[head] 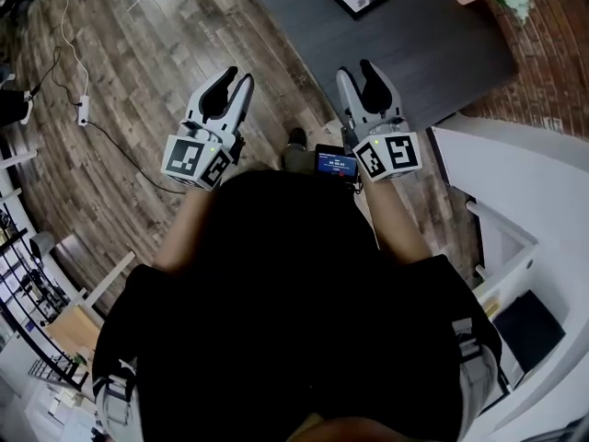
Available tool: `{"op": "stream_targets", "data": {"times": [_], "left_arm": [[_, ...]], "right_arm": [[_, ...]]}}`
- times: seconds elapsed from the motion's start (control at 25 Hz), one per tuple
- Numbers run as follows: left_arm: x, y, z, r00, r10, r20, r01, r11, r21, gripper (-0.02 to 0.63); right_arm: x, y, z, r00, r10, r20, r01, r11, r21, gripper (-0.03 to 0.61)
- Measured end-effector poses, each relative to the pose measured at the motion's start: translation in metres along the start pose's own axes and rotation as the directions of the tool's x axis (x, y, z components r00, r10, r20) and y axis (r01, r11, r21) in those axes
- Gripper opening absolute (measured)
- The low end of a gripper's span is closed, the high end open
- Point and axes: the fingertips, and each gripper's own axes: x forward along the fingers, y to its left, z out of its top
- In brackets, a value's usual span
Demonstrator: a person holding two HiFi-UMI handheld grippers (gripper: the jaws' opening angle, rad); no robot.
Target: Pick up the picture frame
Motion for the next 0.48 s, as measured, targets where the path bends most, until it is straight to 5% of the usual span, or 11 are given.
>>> {"op": "stream_targets", "data": {"times": [0.48], "left_arm": [[0.084,0.081,0.013,1.0,-0.028,-0.001,0.028,0.999,-0.035,0.108]], "right_arm": [[0.071,-0.044,-0.006,0.997,-0.074,-0.036,0.074,0.997,-0.006,0.183]]}}
